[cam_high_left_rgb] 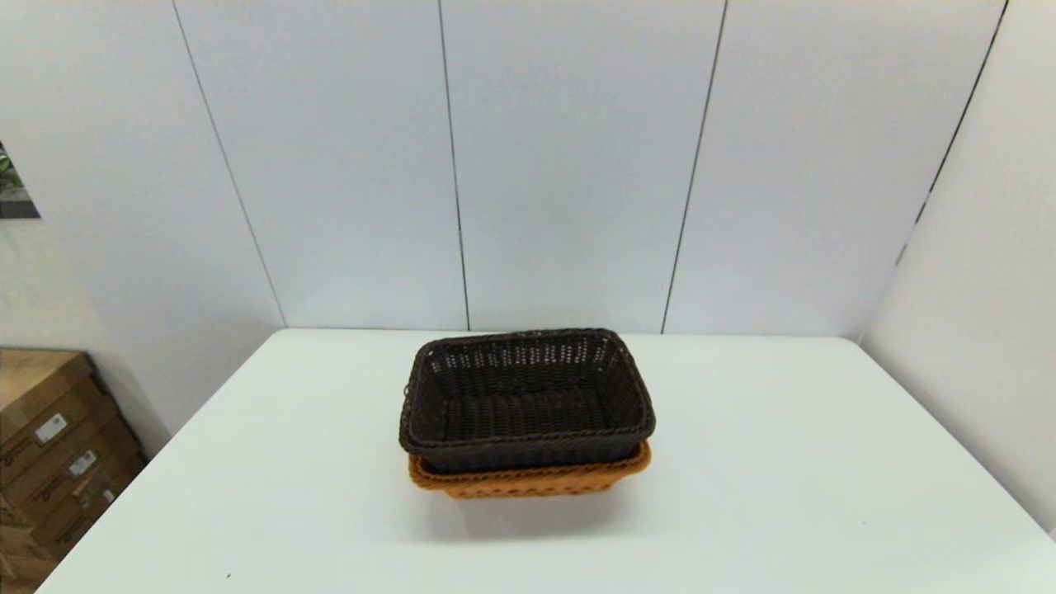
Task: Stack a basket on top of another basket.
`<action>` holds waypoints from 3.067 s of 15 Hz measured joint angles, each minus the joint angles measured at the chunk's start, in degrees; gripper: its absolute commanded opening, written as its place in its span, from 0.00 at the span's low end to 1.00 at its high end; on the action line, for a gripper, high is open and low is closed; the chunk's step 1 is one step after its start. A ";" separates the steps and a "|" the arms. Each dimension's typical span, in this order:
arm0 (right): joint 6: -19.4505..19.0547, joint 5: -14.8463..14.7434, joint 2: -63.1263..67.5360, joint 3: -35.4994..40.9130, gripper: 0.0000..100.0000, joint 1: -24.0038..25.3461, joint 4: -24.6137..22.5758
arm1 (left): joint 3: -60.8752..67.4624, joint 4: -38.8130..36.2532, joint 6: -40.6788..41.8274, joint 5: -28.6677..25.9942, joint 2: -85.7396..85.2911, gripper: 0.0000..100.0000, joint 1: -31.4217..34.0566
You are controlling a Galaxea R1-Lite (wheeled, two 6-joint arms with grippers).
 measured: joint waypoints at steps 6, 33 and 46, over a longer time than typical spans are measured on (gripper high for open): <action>-3.02 -0.32 -9.01 6.89 1.00 0.57 -3.35 | 0.00 0.00 0.00 -0.02 0.00 1.00 0.00; -5.92 0.46 -14.67 14.30 1.00 2.67 -11.02 | 0.00 0.00 0.02 0.00 0.00 1.00 0.00; -5.95 0.46 -14.63 14.30 1.00 2.67 -11.02 | 0.00 0.00 0.00 0.00 0.00 1.00 0.00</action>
